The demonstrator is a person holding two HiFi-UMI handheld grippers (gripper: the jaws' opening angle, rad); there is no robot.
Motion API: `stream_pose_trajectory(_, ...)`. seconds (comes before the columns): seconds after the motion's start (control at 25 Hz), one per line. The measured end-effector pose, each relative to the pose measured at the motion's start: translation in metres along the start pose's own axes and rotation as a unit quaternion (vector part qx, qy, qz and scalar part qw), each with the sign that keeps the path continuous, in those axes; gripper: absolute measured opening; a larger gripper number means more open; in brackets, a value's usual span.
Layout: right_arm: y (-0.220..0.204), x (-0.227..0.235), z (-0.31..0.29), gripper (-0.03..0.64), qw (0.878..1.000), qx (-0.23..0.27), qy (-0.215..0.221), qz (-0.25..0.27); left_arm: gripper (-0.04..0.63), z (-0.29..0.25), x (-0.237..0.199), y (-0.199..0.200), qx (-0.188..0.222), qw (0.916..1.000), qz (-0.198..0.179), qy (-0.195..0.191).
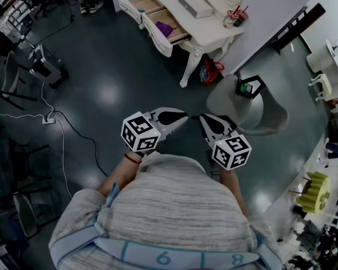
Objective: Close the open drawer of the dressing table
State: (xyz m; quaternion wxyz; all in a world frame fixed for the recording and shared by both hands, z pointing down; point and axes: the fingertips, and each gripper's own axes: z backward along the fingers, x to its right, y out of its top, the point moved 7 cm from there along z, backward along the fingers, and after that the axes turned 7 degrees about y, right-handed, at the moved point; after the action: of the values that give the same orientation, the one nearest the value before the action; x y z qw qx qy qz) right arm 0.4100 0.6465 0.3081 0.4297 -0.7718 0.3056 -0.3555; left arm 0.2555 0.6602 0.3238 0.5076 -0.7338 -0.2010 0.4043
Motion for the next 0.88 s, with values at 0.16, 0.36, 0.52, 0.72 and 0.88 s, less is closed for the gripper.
stream_pose_trajectory(0.16, -0.005, 0.006, 0.003, 0.009, 1.000, -0.003, 0.002, -0.001, 0.026, -0.006, -0.001, -0.004, 0.002, 1.0000, 0.004, 0.004)
stream_pose_trajectory(0.36, -0.006, 0.013, 0.000, 0.009, 1.000, -0.008, 0.004, -0.005, 0.026, -0.008, -0.004, -0.008, -0.002, 0.9999, 0.011, 0.006)
stream_pose_trajectory(0.52, -0.003, 0.013, -0.012, 0.009, 1.000, -0.009, 0.009, -0.007, 0.026, -0.001, -0.014, -0.006, -0.003, 0.9998, 0.014, 0.010)
stream_pose_trajectory(0.72, 0.009, 0.008, -0.041, 0.010, 0.999, 0.014, 0.026, -0.014, 0.026, 0.016, -0.038, 0.005, 0.004, 0.9998, 0.010, 0.017)
stream_pose_trajectory(0.88, 0.024, -0.001, -0.074, 0.011, 0.999, 0.028, 0.039, -0.014, 0.026, 0.036, -0.066, 0.019, 0.004, 0.9997, 0.003, 0.023)
